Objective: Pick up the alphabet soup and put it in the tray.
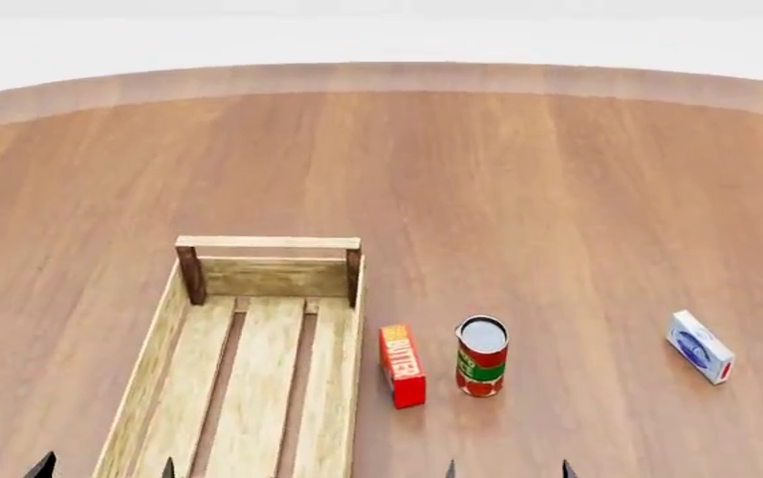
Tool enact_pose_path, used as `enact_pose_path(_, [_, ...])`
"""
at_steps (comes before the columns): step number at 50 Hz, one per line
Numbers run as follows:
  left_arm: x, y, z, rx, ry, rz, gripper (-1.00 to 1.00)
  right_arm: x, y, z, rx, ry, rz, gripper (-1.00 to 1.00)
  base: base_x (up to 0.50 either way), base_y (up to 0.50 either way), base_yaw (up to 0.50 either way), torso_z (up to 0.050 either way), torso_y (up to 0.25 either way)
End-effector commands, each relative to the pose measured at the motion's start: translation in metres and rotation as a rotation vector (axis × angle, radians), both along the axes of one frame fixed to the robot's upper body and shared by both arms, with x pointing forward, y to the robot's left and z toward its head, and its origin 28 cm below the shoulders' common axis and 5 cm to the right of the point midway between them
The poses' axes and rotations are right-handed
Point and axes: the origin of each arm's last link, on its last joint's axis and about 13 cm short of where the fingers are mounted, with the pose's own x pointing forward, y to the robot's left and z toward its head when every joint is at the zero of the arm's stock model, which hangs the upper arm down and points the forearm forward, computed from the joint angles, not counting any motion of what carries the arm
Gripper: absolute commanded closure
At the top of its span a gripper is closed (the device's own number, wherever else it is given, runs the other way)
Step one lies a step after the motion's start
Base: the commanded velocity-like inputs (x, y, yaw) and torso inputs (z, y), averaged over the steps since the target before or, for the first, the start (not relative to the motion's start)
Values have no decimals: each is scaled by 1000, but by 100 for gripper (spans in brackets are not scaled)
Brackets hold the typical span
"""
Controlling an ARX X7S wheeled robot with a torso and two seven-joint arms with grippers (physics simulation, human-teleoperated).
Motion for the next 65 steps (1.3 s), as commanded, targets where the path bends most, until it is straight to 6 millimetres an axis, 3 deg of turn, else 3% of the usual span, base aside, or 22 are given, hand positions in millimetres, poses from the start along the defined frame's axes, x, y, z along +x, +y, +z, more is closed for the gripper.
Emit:
enact_pose_path(1, [0,0,0,3,-2,0,-100,0,0,0,-3,-2,-5,-100,500,344,0,0,0])
enact_pose_path(24, [0,0,0,1,-3,-2,-100,0,0,0,5,9,-11,-100,500,311,0,0,1])
enact_pose_path(29, [0,0,0,-3,-1,-3,-100,1,-2,1,42,47,-41,-100,0,0,0,0,0])
enact_pose_path(35, [-1,0,1,-18,3,2,-100,0,-12,20,106,164,-75,-100,0,0,0,0,0])
enact_pose_path(37, [-1,0,1,-20,2,2,-100,-3,-20,33,138,208,-96,-100,0,0,0,0,0])
enact_pose_path(38, [-2,-1,1,-19,4,-3,-100,-7,-32,56,152,209,-157,-100,0,0,0,0,0])
enact_pose_path(44, [-3,-3,0,-12,3,-13,-100,-21,-45,81,123,259,-200,-100,0,0,0,0,2])
enact_pose_path(45, [-2,-2,-1,-30,13,2,-100,-51,-65,95,103,296,-204,-100,0,0,0,0,0])
enact_pose_path(46, [-2,-2,-1,-30,13,2,-100,-57,-83,111,120,207,-296,-100,0,0,0,0,0])
enact_pose_path(65, [-2,-3,0,-33,11,-1,-100,-75,-95,114,127,203,-324,-100,0,0,0,0,0])
